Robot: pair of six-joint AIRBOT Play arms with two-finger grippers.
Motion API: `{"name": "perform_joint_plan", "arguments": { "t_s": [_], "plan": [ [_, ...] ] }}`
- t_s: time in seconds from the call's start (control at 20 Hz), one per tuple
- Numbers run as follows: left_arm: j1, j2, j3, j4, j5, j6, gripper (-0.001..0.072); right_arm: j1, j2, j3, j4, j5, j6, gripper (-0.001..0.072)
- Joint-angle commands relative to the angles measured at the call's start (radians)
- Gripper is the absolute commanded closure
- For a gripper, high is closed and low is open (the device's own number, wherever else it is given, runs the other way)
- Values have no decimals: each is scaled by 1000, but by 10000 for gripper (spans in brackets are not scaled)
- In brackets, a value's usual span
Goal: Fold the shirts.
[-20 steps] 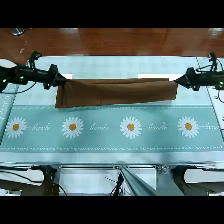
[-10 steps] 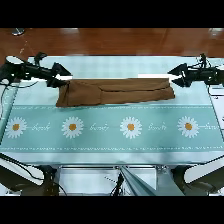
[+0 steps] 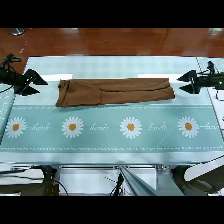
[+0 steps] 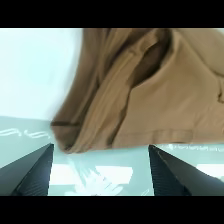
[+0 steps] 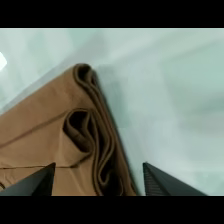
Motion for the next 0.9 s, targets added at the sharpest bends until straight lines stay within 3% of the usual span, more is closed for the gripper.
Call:
{"name": "perform_joint_plan", "arguments": {
  "t_s": [0.0,0.15,0.35,0.4,0.45,0.5,0.55,0.6,0.65,0.85],
  "plan": [
    [-86,251,-226,-133,257,75,14,45,-39,1,-21,30,3,83],
    [-233,404,-315,-153,370,75,14,107,-51,1,-22,29,-9,83],
    [-359,404,-314,-153,376,75,14,169,-52,1,-23,-19,-7,105],
    [-380,397,-314,-153,376,75,15,177,-52,2,-15,-15,-8,329],
    [-398,389,-314,-153,377,76,16,176,-49,2,-1,0,-8,679],
    [-410,382,-314,-153,376,75,31,173,-40,2,12,23,-18,675],
    [-419,375,-314,-154,377,75,215,167,-19,2,11,46,-29,675],
    [-424,372,-314,-153,377,75,484,160,13,2,1,69,-45,675],
    [-432,370,-314,-154,377,76,691,157,50,2,-15,104,-89,675],
    [-521,352,-314,-156,407,102,686,157,297,-79,-144,145,-118,675]
  ]
}}
